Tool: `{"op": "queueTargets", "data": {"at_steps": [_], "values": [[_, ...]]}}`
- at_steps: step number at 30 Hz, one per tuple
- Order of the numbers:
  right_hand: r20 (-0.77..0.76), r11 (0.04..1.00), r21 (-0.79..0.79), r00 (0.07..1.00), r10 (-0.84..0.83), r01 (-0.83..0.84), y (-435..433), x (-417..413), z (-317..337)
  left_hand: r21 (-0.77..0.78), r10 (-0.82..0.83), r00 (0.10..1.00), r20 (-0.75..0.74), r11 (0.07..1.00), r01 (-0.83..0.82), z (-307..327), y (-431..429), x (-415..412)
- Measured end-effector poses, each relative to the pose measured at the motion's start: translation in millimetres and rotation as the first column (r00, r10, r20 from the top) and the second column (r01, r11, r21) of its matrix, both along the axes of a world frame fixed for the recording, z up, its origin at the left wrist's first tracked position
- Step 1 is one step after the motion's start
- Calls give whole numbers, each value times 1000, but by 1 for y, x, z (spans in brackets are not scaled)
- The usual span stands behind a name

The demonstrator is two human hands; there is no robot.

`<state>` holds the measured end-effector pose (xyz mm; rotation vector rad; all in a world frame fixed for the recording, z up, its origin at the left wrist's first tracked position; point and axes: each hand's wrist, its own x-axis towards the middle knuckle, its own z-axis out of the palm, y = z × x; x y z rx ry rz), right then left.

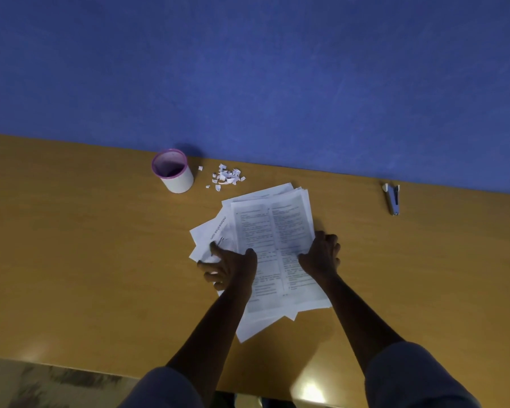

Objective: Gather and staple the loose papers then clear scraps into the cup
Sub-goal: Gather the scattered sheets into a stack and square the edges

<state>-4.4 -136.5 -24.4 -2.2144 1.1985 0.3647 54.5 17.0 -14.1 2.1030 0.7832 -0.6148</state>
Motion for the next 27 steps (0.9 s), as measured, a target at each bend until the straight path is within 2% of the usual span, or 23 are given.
{"op": "queueTargets", "data": {"at_steps": [4, 7, 9, 11, 15, 20, 24, 27], "values": [[37, 1000, 15, 999, 8, -9, 0, 2, -2, -37, 222, 973, -60, 974, -225, 2, 9, 8], [64, 998, 55, 998, -27, 24, -2, 4, -4, 33, 249, 964, -89, 968, -247, -5, 20, 17], [84, 996, 78, 995, -51, 44, -2, 4, -5, -23, 245, 966, -87, 968, -248, -15, 31, 20], [104, 996, 83, 994, -41, 32, -4, 3, -4, -115, 190, 982, -15, 975, -191, -22, 43, 18], [227, 987, 145, 973, 40, -74, -16, -3, 4, -89, 75, 991, 107, 994, -65, -15, 56, 14], [371, 946, 316, 927, -50, -75, -37, -13, 6, -57, -52, 966, 252, 996, 69, -15, 59, 14], [421, 884, 465, 893, -162, -59, -50, -21, 14, -81, -95, 959, 268, 989, 121, -18, 66, 18], [430, 851, 520, 884, -184, -76, -55, -26, 14, -28, -193, 935, 297, 977, 211, -22, 68, 23]]}}
